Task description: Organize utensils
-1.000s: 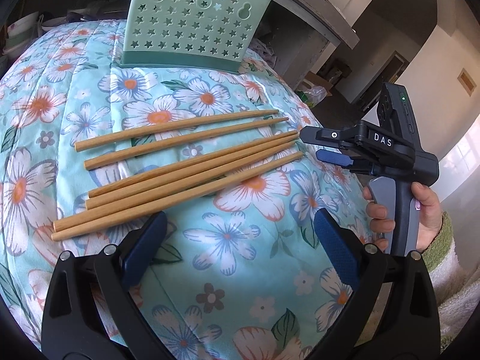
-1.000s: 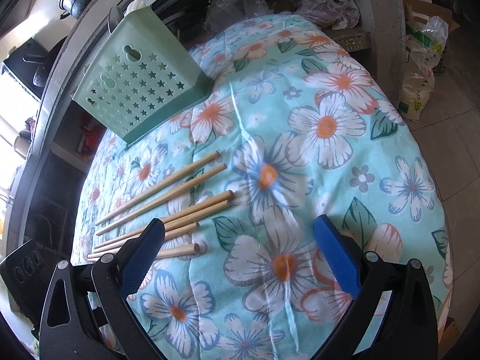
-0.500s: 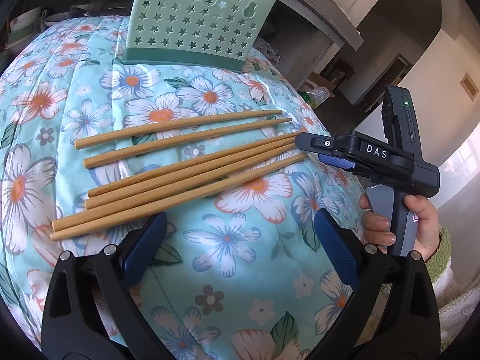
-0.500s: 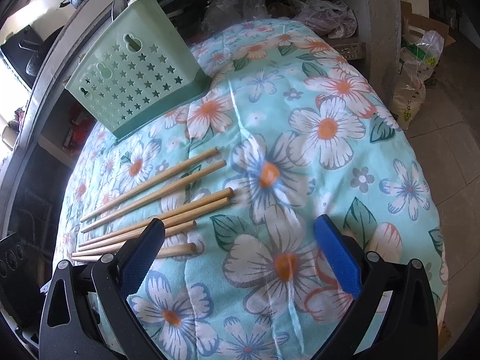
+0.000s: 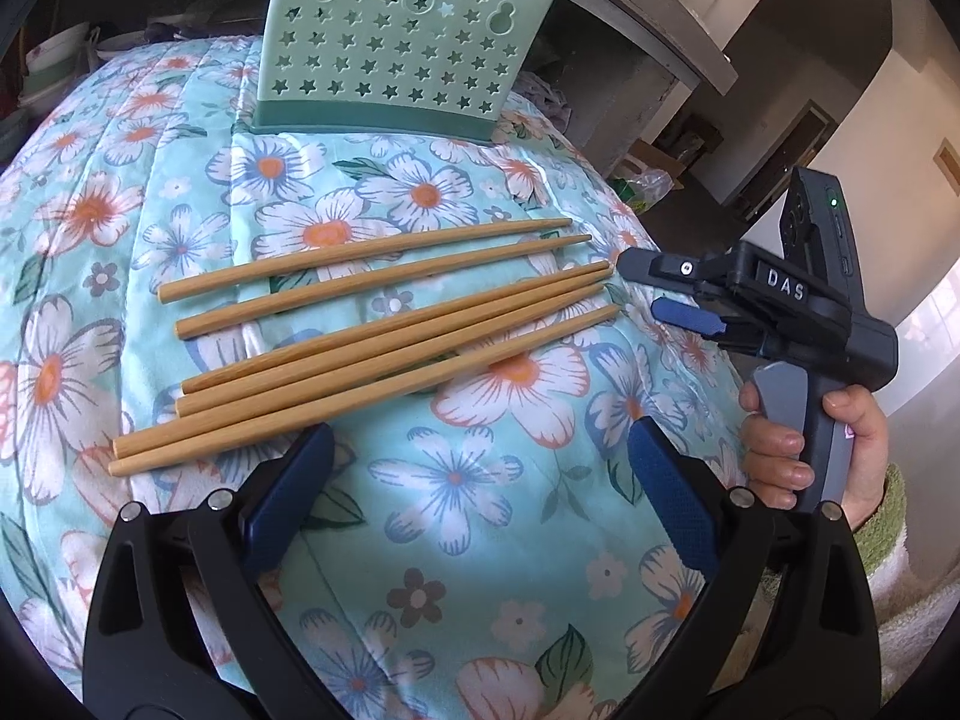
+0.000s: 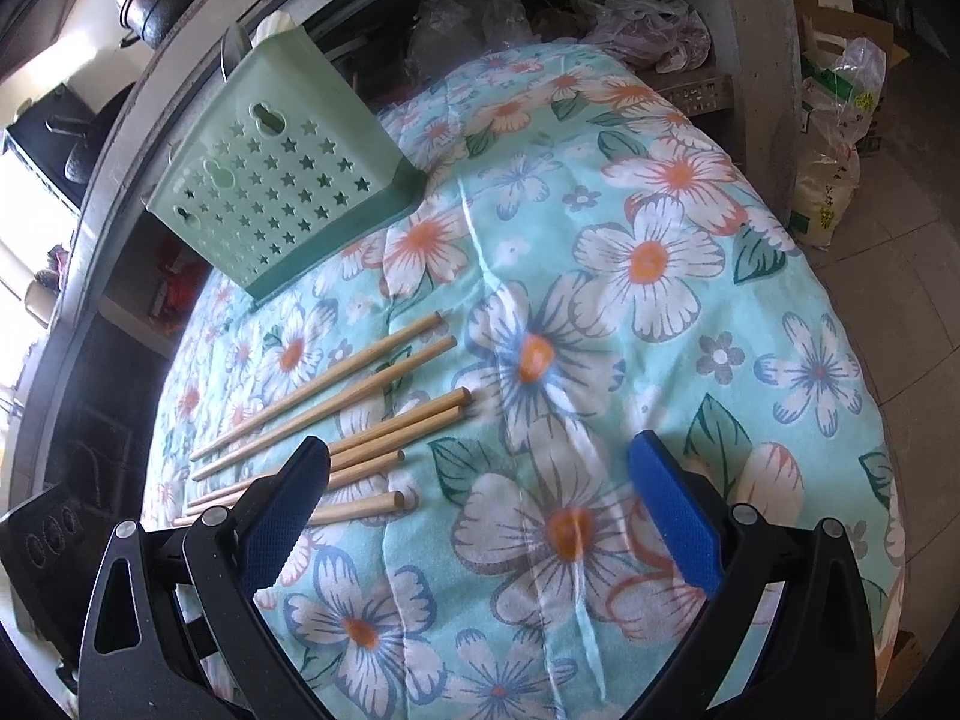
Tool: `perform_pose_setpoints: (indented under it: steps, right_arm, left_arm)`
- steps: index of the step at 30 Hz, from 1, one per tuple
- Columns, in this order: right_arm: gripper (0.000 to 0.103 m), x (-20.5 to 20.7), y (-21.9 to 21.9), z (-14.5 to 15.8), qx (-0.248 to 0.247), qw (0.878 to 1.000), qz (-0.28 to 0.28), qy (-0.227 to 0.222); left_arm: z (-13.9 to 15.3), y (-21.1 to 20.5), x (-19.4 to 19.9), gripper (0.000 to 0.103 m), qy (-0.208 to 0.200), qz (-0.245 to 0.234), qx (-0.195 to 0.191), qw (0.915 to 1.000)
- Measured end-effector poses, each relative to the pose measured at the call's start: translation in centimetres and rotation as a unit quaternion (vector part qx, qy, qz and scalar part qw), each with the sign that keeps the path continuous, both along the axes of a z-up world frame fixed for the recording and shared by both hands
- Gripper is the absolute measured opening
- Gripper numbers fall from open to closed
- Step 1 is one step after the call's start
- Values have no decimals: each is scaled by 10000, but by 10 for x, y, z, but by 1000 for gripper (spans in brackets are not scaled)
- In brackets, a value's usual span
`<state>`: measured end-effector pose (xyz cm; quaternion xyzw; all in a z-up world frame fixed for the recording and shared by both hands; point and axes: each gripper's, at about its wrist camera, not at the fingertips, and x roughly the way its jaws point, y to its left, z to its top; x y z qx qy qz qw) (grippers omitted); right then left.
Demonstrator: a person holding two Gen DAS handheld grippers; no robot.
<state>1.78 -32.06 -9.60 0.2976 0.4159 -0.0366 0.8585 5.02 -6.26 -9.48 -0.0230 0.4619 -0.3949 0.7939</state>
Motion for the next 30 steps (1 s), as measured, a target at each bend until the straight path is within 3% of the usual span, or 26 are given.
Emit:
perform_pose_setpoints:
  steps: [5,13,20,25,30]
  right_arm:
    - [95,-9,-7,14,-18,9995,-86,-313]
    - [87,-23,-18,28,-171,9980,-206,-575]
    - [84,-36,-37,27,-114,9973,-463,-552]
    - [83,-37,-41,22,-23,9975,-508,-486]
    - [82,-34,-41,15,129,9978,-490,-421]
  left_arm:
    - [20,-5,-20,94,-547,-422,231,9973]
    - [43,-27,-39,93,-1742,-787,565,9799]
    - [40,-61,-33,59,-2378,-1022,1292,9572]
    - [34,-83,-34,38,-2753,-1478,1661,9353]
    - [17,-100,-51,23,-3236,-2073,2247,8955]
